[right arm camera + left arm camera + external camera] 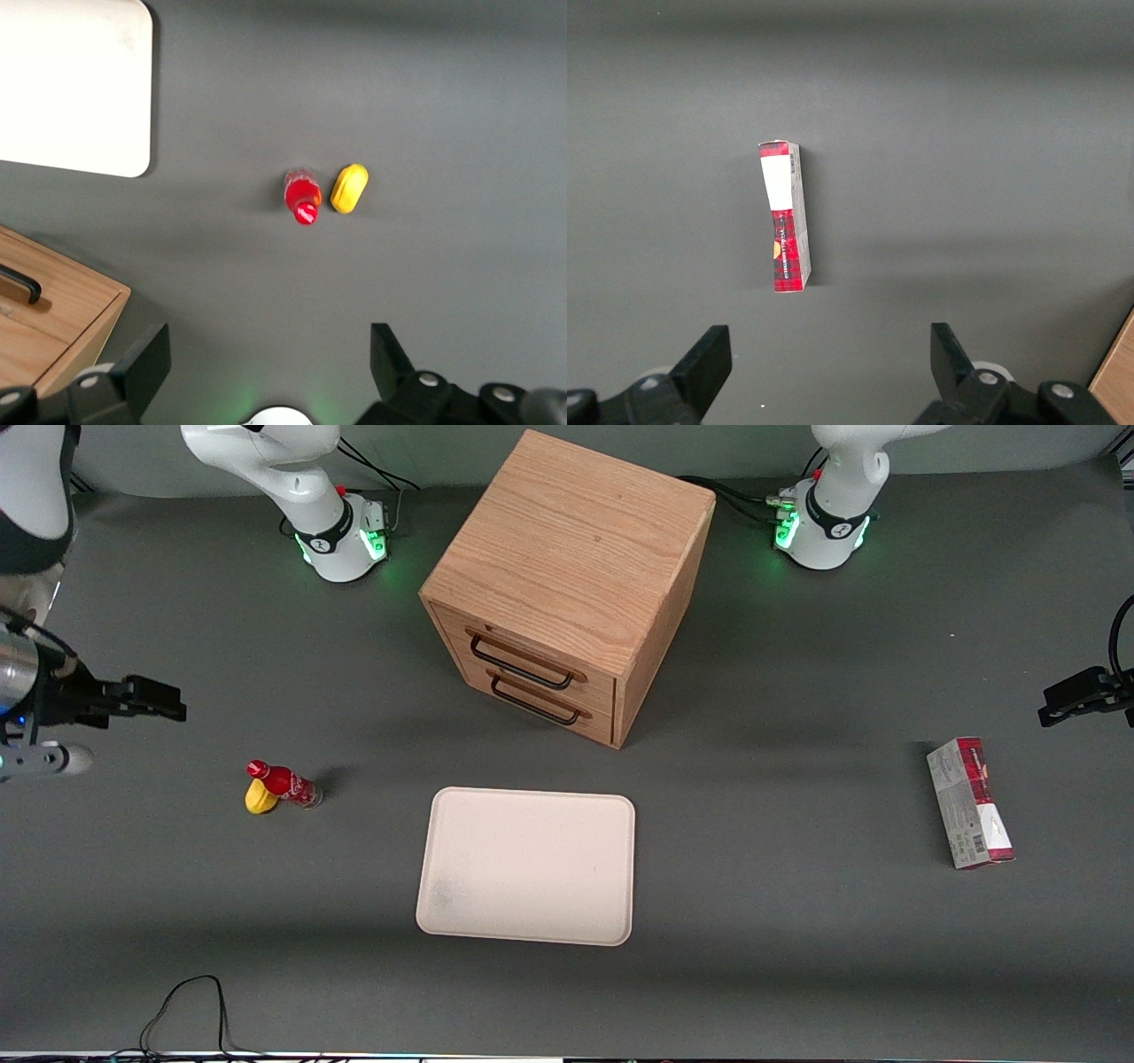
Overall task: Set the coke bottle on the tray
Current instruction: 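Move the open right gripper toward the red Coca-Cola bottle, then lower the right gripper over the bottle cap and close on it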
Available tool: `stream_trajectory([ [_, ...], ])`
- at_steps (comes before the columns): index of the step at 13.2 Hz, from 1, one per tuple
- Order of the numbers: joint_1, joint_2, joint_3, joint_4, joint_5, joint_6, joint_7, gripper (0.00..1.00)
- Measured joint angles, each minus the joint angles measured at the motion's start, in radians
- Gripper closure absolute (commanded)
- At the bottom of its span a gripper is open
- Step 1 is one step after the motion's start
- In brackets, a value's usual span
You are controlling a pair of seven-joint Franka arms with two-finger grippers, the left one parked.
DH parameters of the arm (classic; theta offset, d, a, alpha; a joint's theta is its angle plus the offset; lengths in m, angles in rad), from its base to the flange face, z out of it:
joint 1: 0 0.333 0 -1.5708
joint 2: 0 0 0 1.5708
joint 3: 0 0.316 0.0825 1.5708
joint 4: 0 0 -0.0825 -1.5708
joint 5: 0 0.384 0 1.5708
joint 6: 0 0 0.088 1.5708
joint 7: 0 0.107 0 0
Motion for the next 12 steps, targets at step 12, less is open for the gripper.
stream_trajectory([
  [12, -0.019, 0.036, -0.002, -0.220, 0.007, 0.235, -0.006, 0.00],
])
